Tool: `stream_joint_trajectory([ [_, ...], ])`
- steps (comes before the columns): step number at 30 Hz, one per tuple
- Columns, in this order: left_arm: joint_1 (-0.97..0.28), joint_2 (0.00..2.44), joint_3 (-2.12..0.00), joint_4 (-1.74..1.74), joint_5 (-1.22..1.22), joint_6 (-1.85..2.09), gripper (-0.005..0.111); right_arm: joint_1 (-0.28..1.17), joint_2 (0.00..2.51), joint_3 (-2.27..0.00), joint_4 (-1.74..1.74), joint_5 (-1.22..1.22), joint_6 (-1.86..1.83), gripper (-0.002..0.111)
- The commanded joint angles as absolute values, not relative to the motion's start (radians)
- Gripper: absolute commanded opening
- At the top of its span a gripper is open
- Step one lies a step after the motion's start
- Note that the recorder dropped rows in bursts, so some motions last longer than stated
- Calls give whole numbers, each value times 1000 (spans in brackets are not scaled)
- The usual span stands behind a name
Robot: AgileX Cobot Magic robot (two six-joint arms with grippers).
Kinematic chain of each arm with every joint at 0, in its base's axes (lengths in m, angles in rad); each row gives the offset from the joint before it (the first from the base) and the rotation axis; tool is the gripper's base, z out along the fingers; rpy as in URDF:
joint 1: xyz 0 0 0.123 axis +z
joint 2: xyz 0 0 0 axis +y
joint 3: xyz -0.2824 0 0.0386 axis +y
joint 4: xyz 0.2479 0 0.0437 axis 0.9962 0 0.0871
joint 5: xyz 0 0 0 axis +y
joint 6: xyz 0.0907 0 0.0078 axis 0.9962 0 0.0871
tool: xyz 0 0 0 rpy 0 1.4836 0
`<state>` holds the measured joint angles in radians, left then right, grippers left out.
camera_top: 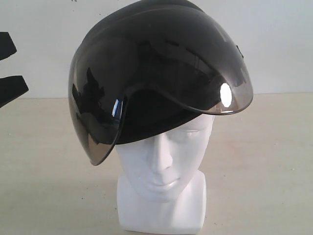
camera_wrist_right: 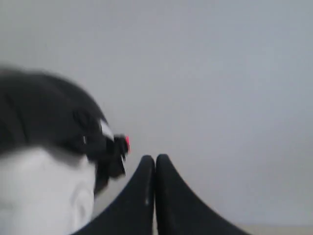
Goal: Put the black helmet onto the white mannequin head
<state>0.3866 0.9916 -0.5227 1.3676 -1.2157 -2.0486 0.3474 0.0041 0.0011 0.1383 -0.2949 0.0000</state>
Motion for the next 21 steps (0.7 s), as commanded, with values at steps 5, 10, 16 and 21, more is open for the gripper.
stream_joint_trajectory([
  [5, 389, 983, -525, 1368, -1221, -2064, 77, 349, 111, -390, 215, 254, 80, 0],
  [10, 389, 983, -525, 1358, -1221, -2062, 65, 349, 449, -741, 211, 696, 153, 0],
  [16, 389, 983, -525, 1358, -1221, -2022, 17, 348, 777, -1009, -85, 822, 326, 0],
  [21, 389, 983, -525, 1358, -1221, -2012, 5, 348, 991, -1228, -290, 1070, 385, 0],
])
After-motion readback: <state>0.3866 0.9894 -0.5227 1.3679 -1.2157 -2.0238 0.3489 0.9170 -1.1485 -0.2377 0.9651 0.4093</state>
